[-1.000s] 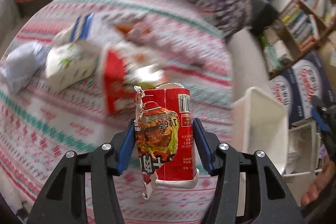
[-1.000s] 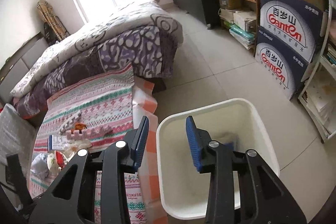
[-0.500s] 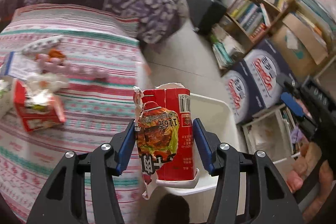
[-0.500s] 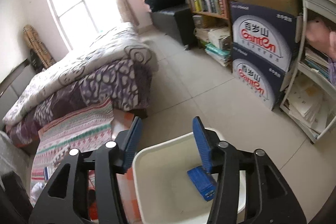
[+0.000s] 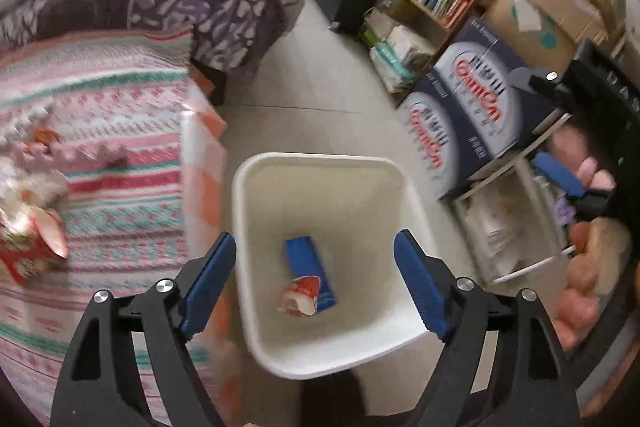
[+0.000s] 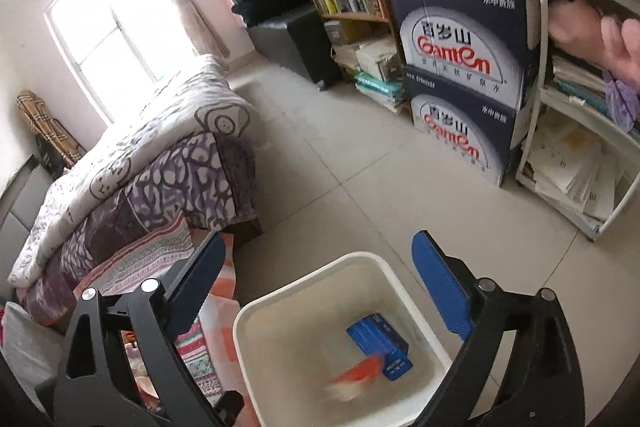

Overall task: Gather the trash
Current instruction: 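Drop the blue box into the white bin with the right gripper while the left drops the red bag, then grasp the red-white chip bag on the bed with the left gripper, then grasp the white foam strip with the right gripper, then drop the foam strip into the white bin with the right gripper while the left drops the chip bag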

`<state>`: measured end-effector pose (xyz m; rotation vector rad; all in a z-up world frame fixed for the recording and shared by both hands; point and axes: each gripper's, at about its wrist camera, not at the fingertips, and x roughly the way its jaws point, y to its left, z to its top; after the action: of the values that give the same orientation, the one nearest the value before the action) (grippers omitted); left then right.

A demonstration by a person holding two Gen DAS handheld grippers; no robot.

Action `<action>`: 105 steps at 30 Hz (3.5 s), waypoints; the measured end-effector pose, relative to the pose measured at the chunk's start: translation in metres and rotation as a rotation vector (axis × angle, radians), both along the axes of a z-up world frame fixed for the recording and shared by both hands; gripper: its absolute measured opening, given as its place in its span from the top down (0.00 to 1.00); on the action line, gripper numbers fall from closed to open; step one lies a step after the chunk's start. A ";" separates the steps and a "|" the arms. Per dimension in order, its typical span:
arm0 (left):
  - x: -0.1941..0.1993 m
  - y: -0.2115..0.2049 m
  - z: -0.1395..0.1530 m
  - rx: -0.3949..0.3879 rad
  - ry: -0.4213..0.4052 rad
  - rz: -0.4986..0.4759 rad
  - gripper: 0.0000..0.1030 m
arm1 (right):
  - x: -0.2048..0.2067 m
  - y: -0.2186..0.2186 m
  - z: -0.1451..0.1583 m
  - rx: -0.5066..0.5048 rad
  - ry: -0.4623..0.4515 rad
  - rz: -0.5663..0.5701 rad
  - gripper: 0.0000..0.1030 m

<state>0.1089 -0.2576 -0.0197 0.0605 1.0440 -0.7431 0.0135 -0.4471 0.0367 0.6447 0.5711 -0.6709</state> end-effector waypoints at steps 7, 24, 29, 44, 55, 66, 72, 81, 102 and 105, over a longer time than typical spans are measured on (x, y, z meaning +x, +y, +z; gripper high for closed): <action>0.024 0.046 0.002 0.146 -0.086 0.161 0.17 | 0.019 0.020 0.000 -0.029 0.034 0.068 0.07; 0.073 0.146 -0.049 0.474 -0.196 0.485 0.07 | 0.072 0.088 -0.025 -0.019 0.162 0.293 0.07; 0.093 0.147 -0.067 0.458 -0.140 0.468 0.07 | 0.083 0.097 -0.031 -0.041 0.198 0.305 0.07; 0.078 0.199 -0.023 0.264 -0.109 0.396 0.17 | 0.147 0.185 -0.062 -0.298 0.296 0.647 0.08; 0.073 0.268 0.031 0.114 -0.099 0.495 0.16 | 0.210 0.270 -0.093 -0.680 0.443 1.118 0.25; 0.082 0.308 0.027 0.093 -0.046 0.565 0.16 | 0.249 0.287 -0.132 -0.712 0.554 1.329 0.38; 0.083 0.314 0.025 0.091 -0.038 0.581 0.16 | 0.260 0.281 -0.131 -0.526 0.533 1.320 0.83; 0.076 0.310 0.043 0.085 -0.151 0.624 0.16 | 0.239 0.270 -0.077 -0.352 0.303 1.049 0.91; 0.050 0.264 0.079 -0.003 -0.300 0.576 0.16 | 0.117 0.194 0.017 -0.266 0.013 0.614 0.91; 0.047 0.251 0.078 -0.012 -0.296 0.554 0.16 | 0.101 0.180 0.016 -0.282 0.012 0.575 0.91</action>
<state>0.1557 -0.0068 0.0583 -0.1231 0.7214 -0.2254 0.1143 -0.2675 0.0526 0.1914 0.6223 -0.2053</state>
